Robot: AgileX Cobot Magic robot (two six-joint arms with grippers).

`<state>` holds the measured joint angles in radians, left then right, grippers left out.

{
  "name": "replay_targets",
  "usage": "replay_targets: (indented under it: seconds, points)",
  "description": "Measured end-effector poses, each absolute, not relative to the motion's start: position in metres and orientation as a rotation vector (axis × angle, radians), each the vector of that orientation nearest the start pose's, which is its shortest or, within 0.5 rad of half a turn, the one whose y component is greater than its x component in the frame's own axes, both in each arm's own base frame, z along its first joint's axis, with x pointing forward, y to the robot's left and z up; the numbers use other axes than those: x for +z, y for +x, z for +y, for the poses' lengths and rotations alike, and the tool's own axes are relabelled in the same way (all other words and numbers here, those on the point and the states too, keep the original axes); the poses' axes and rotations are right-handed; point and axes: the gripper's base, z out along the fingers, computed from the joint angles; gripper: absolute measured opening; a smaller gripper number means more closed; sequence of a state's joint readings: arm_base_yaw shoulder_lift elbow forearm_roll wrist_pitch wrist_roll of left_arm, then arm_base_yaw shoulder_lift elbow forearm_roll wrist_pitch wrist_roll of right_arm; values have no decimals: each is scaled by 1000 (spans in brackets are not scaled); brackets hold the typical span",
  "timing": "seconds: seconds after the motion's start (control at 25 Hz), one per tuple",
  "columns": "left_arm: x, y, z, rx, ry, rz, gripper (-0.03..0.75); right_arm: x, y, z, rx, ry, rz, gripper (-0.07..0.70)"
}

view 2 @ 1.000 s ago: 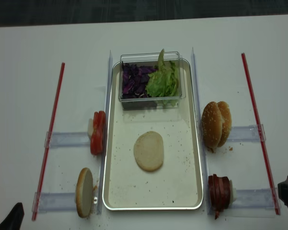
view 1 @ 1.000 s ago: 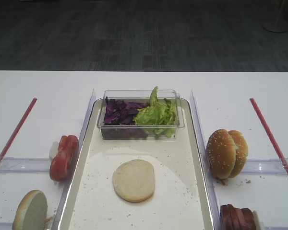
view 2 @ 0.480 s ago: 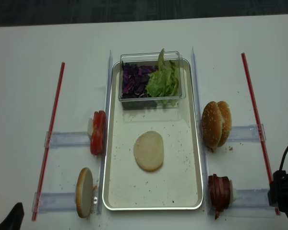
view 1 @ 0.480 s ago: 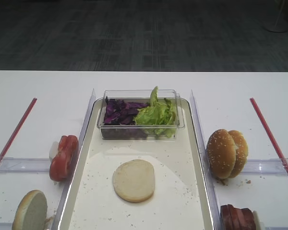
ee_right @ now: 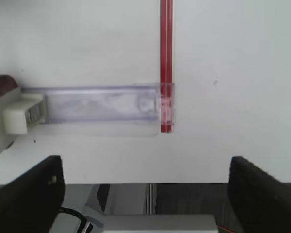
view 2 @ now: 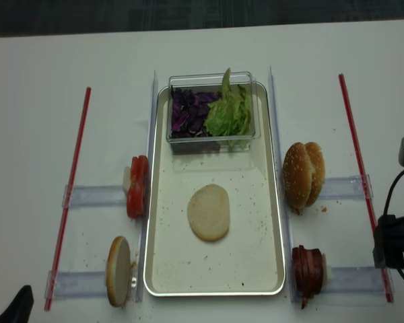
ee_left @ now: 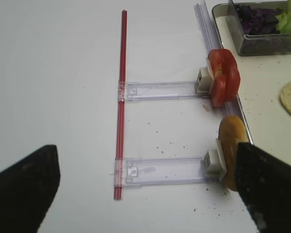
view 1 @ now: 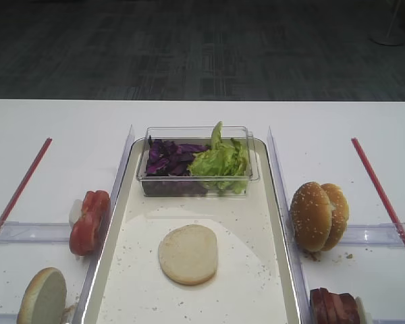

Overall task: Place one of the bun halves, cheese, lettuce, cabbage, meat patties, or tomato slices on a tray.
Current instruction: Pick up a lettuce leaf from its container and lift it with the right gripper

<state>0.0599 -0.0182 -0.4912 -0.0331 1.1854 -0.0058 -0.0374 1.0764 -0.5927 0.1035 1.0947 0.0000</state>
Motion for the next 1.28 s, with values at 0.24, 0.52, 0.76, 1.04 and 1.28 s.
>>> replay_targets:
  seconds: [0.24, 0.52, 0.76, 1.04, 1.28]
  points:
    - [265, -12, -4, -9, -67, 2158, 671, 225, 208, 0, 135, 129, 3078, 692]
    - [265, -12, -4, -9, -67, 2158, 671, 223, 295, -3, 135, 128, 3078, 692]
    - [265, -12, -4, -9, -67, 2158, 671, 223, 359, -6, 134, 115, 3077, 692]
    - [265, -12, -4, -9, -67, 2158, 671, 231, 407, -8, 125, 109, 3037, 692]
    - [265, -12, -4, -9, -67, 2158, 671, 228, 426, -9, 115, 131, 3019, 692]
